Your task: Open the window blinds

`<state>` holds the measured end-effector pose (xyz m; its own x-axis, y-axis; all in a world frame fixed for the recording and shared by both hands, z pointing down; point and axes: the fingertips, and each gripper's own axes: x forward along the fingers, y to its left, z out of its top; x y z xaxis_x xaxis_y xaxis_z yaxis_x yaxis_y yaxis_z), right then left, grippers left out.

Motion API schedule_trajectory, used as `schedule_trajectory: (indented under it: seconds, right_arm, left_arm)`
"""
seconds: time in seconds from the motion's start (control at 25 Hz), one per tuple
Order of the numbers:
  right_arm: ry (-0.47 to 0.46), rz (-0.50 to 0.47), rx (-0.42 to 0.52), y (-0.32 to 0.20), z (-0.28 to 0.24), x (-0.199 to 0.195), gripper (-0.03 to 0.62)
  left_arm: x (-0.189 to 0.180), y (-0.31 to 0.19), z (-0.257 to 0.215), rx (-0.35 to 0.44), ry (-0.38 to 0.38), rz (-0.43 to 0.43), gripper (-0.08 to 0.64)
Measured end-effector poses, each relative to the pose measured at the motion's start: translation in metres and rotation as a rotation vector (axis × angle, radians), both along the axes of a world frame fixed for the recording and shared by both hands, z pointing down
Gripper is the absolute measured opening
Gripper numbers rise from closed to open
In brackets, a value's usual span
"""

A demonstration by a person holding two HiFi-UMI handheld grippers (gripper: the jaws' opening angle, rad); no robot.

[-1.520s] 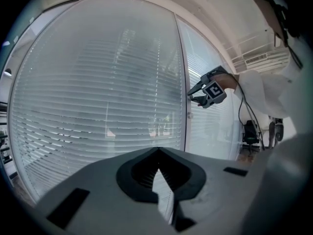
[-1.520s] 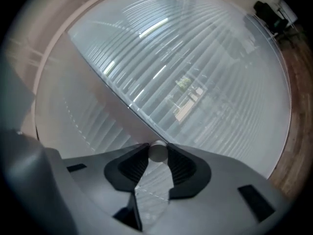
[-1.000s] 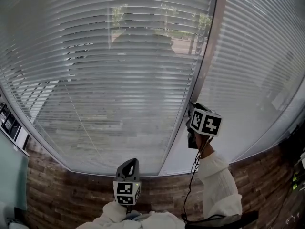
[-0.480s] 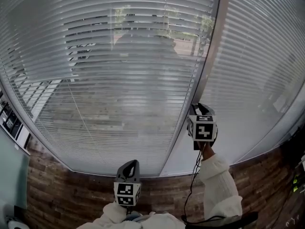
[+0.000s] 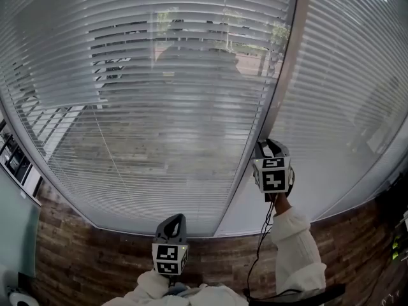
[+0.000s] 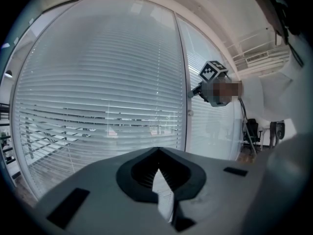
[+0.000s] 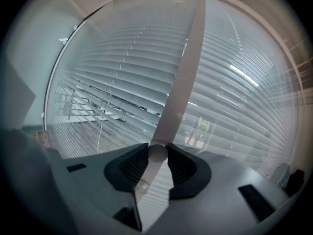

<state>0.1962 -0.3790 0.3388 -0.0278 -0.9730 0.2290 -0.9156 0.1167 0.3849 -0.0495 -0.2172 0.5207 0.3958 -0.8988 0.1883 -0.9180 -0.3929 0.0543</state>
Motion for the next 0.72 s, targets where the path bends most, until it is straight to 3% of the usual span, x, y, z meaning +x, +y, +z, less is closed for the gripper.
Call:
schedule_trajectory:
  seconds: [0.72]
  right_arm:
    - [0.256, -0.048, 0.015, 0.0047, -0.0009, -0.0088, 0.130]
  left_arm:
    - [-0.0035, 0.0069, 0.0054, -0.011, -0.018, -0.012, 0.002]
